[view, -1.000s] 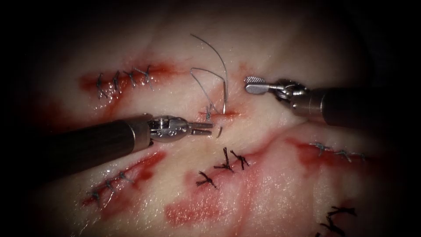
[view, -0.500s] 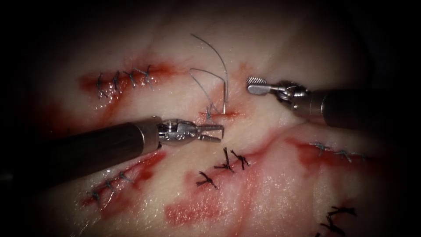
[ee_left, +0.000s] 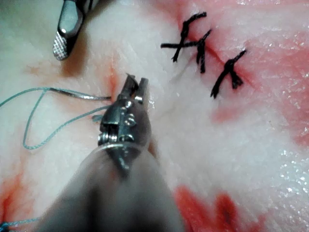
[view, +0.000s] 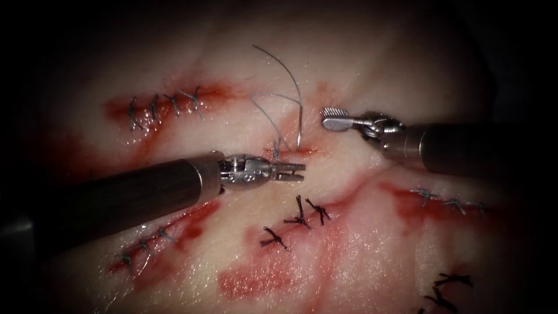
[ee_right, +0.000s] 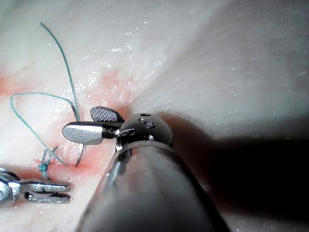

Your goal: Wound Closure

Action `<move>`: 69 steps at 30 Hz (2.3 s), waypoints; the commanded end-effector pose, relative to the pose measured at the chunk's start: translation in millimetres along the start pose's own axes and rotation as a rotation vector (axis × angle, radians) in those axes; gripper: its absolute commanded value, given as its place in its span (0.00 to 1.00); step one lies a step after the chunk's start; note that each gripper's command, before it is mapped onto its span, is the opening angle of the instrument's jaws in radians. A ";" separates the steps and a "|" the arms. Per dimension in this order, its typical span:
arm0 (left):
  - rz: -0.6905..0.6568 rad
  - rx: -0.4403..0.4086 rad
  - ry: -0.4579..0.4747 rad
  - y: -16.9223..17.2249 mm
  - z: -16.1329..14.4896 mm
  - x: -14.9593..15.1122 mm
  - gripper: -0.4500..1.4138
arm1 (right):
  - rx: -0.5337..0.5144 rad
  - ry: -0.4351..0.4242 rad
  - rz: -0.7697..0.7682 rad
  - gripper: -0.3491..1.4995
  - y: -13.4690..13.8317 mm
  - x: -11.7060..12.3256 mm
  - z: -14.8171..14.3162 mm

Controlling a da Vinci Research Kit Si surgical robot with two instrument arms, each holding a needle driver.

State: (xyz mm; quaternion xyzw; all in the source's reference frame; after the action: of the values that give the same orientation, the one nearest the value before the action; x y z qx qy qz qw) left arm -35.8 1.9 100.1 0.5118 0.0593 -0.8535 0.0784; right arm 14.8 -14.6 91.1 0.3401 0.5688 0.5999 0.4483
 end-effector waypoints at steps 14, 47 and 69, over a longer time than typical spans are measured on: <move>-0.475 -0.179 0.182 1.0 -2.0 4.1 0.00 | 0.001 -0.021 0.022 0.76 -0.2 -0.1 0.2; -0.326 -0.286 0.363 5.7 -14.6 18.8 0.00 | 0.057 -0.376 -1.058 0.86 -5.9 -4.4 4.2; -0.237 -0.302 0.286 7.0 -17.5 22.0 0.00 | -0.048 -0.526 -1.274 0.05 -6.1 -6.6 5.5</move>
State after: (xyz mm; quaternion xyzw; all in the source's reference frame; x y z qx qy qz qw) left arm -28.9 -3.8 71.8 0.5987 0.2568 -0.7575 0.0430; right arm 22.3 -19.3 86.0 0.0621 0.5149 0.1283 0.8453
